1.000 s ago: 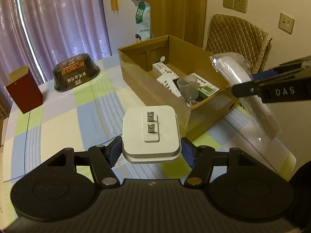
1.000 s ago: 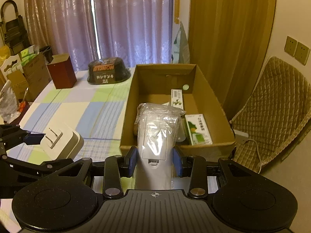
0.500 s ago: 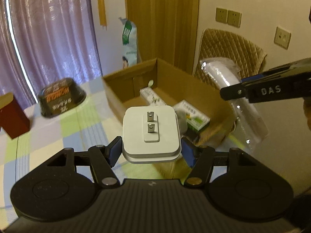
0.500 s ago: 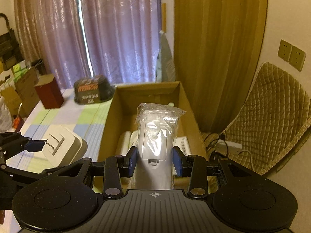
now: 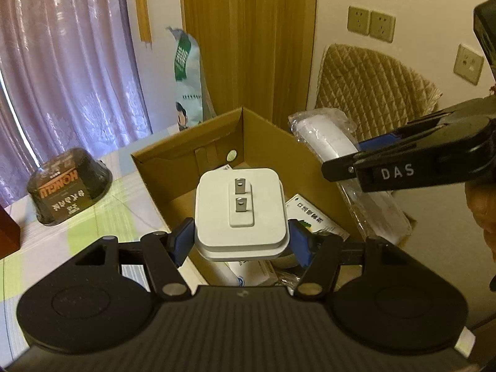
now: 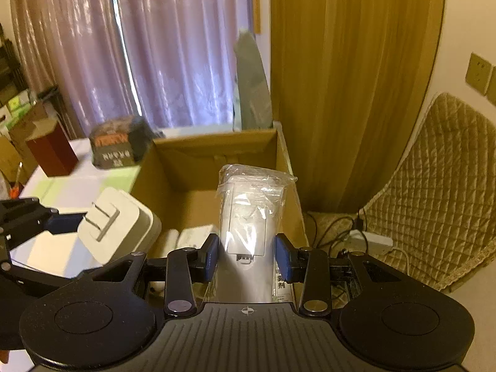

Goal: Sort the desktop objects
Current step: 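Lower the adapter with the left tool while the right lowers the bagged stick into the box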

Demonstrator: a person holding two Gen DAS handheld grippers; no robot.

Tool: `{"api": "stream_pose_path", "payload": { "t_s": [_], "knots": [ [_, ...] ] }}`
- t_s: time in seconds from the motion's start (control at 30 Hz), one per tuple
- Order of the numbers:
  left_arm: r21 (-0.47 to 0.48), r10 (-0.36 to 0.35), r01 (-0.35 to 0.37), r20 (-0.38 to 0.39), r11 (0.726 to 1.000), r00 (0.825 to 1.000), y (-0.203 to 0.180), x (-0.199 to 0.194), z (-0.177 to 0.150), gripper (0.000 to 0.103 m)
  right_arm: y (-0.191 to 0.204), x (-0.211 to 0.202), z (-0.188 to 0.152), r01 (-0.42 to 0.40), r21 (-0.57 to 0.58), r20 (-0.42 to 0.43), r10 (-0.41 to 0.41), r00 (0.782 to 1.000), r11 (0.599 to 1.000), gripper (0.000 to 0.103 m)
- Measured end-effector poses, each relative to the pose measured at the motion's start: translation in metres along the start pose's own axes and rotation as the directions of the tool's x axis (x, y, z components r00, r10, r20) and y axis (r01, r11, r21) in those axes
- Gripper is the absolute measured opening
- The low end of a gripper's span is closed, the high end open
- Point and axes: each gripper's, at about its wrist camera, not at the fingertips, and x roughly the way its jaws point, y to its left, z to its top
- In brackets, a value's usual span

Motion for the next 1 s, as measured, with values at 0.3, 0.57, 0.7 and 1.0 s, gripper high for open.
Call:
{"api": "stream_pose_path", "payload": {
  "t_s": [0.3,0.57,0.7,1.0],
  "knots": [
    [-0.003,0.003,-0.003,-0.046,1.000,0.999,0.000,0.045,-0.008,0.060,-0.006,0.052,-0.009,-0.002,-0.009,-0.069,0.001,0.998,1.000,0.038],
    [-0.022,0.026,-0.027,-0.050,0.999,0.998,0.009,0.054,-0.016,0.061,-0.004,0.068,-0.013,-0.006,-0.020,-0.086,0.004,0.996,1.000,0.038],
    [-0.024,0.022,-0.023,-0.043,0.999,0.999,0.011,0.050,-0.018,0.061,-0.003,0.071,-0.013,-0.009,-0.027,-0.094,0.006,0.996,1.000,0.038],
    [-0.025,0.023,-0.023,-0.032,0.999,0.999,0.012,0.044,-0.014,0.061,0.000,0.072,-0.012,-0.007,-0.036,-0.095,0.004,0.996,0.999,0.038]
  ]
}}
